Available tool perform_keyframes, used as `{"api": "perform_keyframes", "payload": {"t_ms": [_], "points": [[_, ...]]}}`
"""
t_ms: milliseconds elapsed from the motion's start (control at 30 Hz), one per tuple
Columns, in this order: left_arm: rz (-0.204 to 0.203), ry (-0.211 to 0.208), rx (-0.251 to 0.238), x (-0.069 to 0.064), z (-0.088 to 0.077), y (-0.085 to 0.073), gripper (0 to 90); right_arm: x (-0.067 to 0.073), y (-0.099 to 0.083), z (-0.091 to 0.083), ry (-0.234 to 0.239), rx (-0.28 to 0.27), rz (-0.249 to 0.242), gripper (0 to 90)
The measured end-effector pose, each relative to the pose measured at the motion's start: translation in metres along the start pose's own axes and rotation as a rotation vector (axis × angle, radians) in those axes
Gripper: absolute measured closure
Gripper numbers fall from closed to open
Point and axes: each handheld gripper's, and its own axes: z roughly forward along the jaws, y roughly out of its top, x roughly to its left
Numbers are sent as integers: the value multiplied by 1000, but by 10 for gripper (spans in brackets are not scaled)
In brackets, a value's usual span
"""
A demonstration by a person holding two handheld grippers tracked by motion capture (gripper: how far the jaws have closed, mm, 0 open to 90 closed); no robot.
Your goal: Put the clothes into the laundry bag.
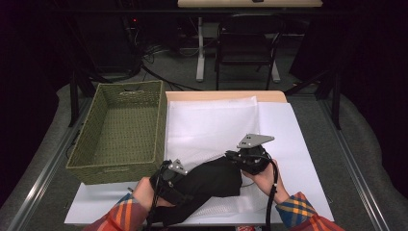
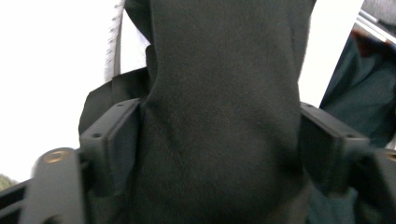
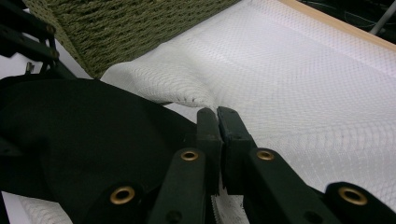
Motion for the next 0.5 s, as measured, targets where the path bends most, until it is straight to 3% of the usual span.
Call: {"api": "perform_keyframes", "payload": {"t_ms": [133,267,500], "points": [[20,-38,-19,3,8,-2,408,-1,-1,0,-8,2,10,876],[-3,-49,-34,4,7,-5,588,-1,-2,1,-14,4,13,875],[3,-34,-40,0,6,-3,655,0,-1,-1,-20,2,5,885]]}}
